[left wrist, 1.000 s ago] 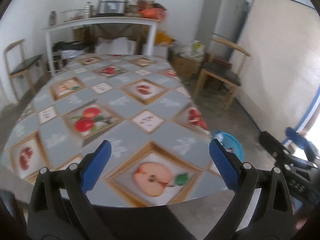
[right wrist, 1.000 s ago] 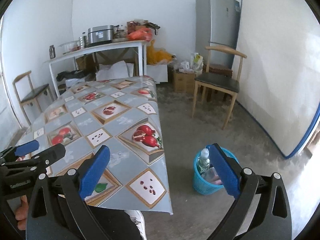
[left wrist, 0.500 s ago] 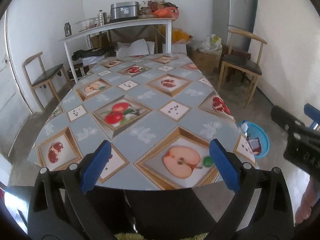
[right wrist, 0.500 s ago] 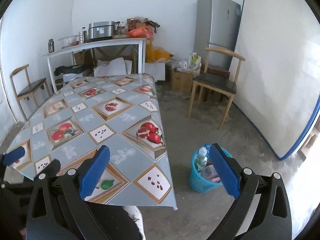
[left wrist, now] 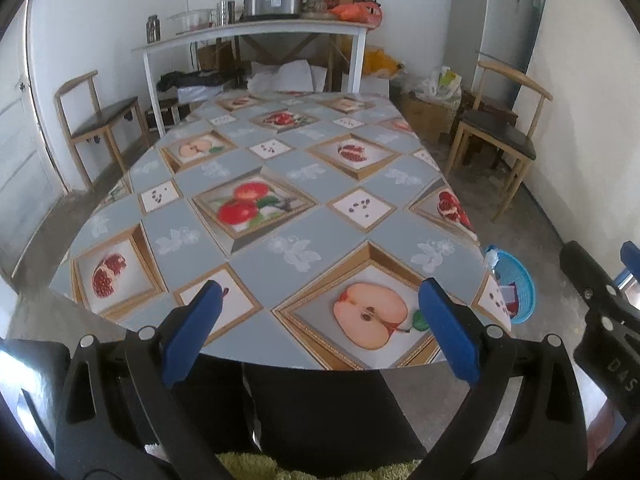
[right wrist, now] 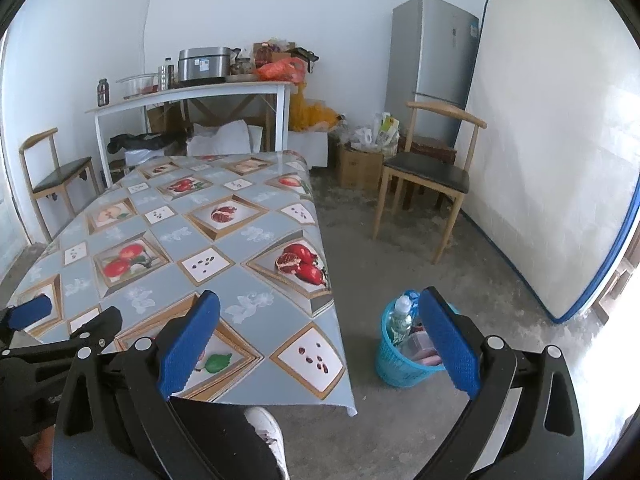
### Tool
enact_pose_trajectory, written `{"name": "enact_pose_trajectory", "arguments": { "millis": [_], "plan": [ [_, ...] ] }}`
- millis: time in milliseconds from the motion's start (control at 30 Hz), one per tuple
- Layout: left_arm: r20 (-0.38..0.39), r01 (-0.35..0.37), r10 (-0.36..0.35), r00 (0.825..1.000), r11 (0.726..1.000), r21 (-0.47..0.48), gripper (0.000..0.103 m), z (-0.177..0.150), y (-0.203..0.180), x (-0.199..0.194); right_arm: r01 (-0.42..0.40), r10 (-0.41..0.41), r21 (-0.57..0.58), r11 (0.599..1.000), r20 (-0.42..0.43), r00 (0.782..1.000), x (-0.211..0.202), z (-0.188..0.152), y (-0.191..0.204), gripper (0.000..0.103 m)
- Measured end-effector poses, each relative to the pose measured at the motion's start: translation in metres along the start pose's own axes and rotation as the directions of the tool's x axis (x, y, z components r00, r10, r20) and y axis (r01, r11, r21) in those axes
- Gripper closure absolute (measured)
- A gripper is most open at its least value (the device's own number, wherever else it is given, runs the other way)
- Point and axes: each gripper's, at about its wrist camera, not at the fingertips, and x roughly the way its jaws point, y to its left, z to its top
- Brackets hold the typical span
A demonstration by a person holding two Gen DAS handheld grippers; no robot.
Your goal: Collect trash
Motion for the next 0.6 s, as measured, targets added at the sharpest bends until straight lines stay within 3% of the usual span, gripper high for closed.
{"name": "enact_pose_trajectory", "arguments": {
  "millis": [233, 600],
  "plan": [
    [-0.068, 0.023, -0.023, 0.997, 1.000, -0.004, 0.009, -0.006, -0.001, 0.006, 0.027, -0.026, 0.014, 1.000, -0.061, 0.998, -0.004, -0.015, -0.004, 0.006],
    [-0.075, -0.012, 0.013, 0.997, 1.000, 0.018, 0.009, -0.009, -0.002, 0.005, 0.052, -0.046, 0.048, 0.997, -0.125, 0.991, -0.003, -0.040, -0.016, 0.006]
  ]
}}
